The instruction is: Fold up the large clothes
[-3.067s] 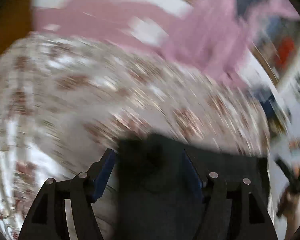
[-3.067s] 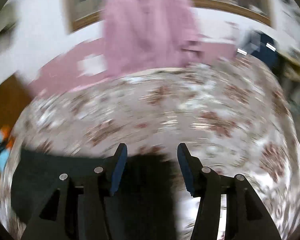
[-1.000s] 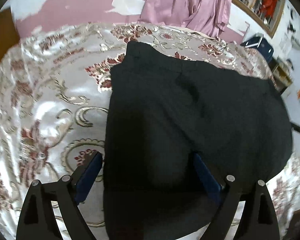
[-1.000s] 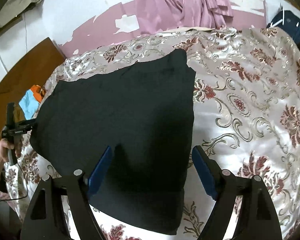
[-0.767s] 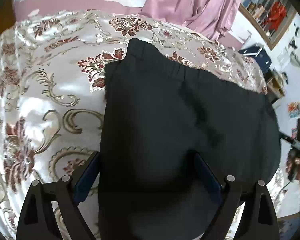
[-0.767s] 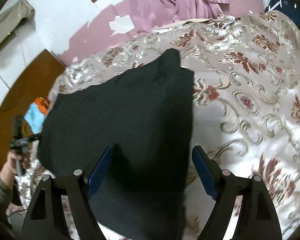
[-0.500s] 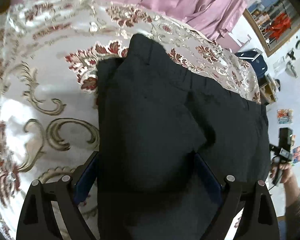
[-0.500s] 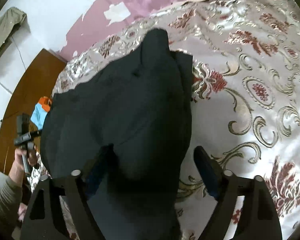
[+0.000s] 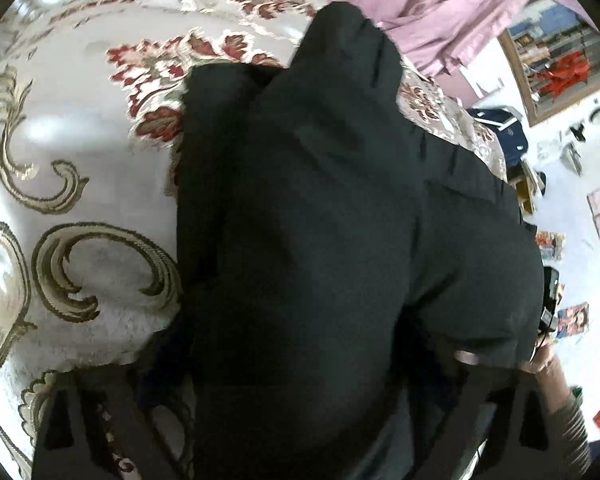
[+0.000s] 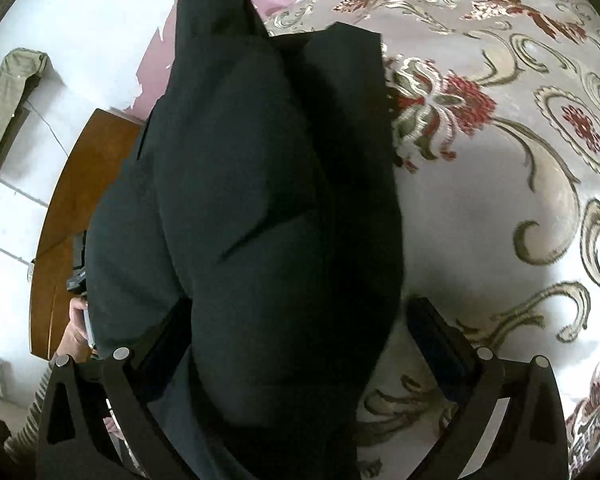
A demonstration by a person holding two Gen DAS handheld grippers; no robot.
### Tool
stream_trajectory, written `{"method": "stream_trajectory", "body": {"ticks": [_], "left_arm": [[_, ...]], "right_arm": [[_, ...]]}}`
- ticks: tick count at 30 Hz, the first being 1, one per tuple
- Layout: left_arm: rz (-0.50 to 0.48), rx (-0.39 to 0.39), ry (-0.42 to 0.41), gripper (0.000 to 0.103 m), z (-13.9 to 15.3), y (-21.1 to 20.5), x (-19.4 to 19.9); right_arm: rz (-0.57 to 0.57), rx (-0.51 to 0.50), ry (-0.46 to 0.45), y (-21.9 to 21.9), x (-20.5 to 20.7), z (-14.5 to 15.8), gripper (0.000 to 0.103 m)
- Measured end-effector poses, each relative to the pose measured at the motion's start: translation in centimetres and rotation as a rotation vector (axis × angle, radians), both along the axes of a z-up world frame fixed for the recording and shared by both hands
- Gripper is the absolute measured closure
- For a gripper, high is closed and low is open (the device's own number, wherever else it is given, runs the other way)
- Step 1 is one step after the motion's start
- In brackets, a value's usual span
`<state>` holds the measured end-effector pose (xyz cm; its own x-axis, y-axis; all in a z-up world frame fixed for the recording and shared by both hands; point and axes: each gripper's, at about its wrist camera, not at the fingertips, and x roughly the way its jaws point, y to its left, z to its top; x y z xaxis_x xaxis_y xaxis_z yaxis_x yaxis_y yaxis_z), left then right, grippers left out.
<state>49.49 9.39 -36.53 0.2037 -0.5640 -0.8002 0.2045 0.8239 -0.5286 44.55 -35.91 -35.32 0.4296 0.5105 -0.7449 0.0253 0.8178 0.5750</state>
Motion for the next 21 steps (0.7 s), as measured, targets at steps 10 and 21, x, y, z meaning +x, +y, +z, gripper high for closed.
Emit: {"method": "stream_trajectory", "body": {"ticks": [10, 21], "left_arm": [[0.018, 0.041, -0.122, 0.084, 4.2, -0.6, -2.2], [0.005, 0.067, -0.2, 0.086, 13.5, 2.4, -12.4]], "right_arm": [[0.092, -0.111, -0.187, 4.9, -0.8, 4.3, 0.084], [0.12, -0.065, -0.254, 3.3, -6.7, 12.3, 0.087]]}}
